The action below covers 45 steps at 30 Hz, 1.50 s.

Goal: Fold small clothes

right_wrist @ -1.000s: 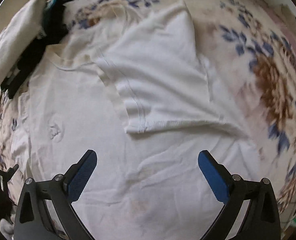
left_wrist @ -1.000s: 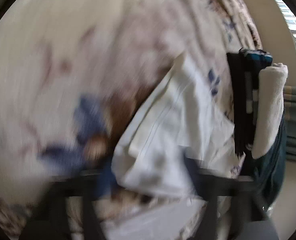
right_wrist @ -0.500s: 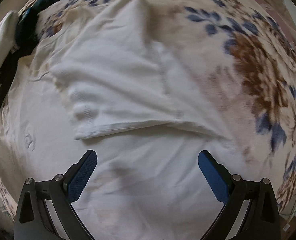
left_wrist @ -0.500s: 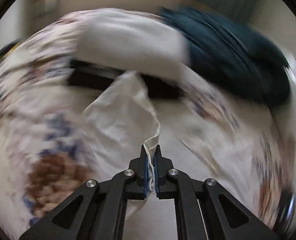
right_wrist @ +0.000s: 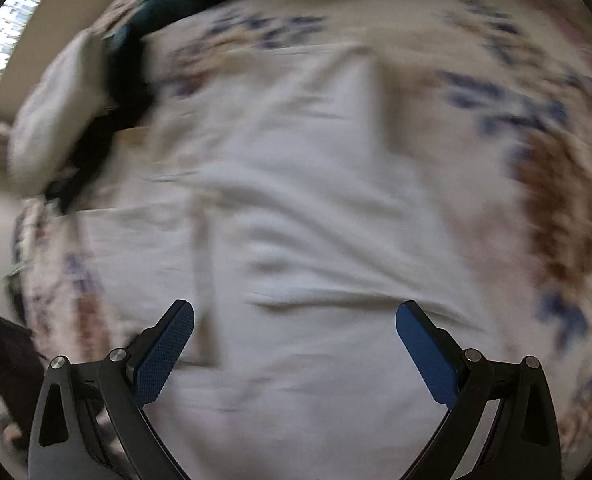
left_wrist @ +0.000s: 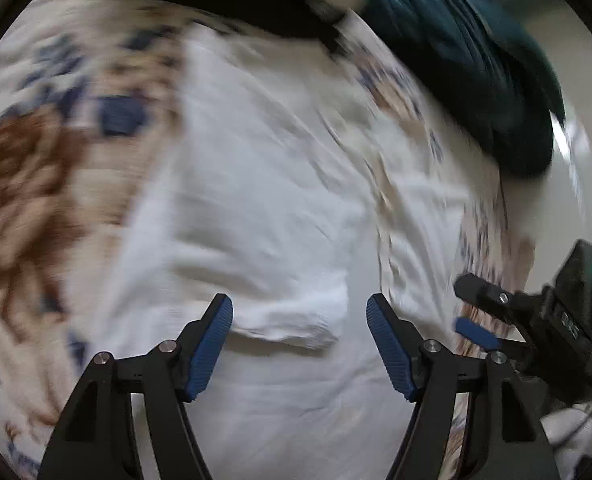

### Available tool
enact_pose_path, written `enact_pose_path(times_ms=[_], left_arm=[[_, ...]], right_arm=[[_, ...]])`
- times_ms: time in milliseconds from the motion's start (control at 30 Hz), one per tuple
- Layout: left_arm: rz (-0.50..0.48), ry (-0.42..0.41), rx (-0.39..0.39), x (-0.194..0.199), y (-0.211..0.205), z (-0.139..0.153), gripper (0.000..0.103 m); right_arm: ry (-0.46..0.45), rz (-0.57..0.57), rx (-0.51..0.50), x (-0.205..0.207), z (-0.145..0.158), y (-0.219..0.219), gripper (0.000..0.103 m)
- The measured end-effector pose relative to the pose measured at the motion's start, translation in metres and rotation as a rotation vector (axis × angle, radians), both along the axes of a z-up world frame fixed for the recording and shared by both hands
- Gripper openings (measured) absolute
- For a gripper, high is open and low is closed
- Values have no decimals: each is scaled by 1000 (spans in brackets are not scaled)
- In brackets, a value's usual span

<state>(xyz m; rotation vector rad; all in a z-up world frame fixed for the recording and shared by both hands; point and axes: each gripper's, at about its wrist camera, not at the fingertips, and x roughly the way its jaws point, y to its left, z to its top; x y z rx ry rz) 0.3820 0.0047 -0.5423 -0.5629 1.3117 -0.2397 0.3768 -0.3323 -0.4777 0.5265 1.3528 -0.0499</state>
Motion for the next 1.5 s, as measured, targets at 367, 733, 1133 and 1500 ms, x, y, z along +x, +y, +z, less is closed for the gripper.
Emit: enact_pose_path(times_ms=[367,733,1133,1500], left_arm=[[116,-76,232,100,58,-8,68],[-35,-94,366,155,24,-27,68],[-29,-65,539,84,27,-17,84],[-12,-136,526,0,-10,47,84]], right_arm=[[31,191,-69,134,-52,80,30],[-24,188,-203,156,-25,60,7],[131,381,-299,83,-42,101,64],[11,215,-239,69,68,11,101]])
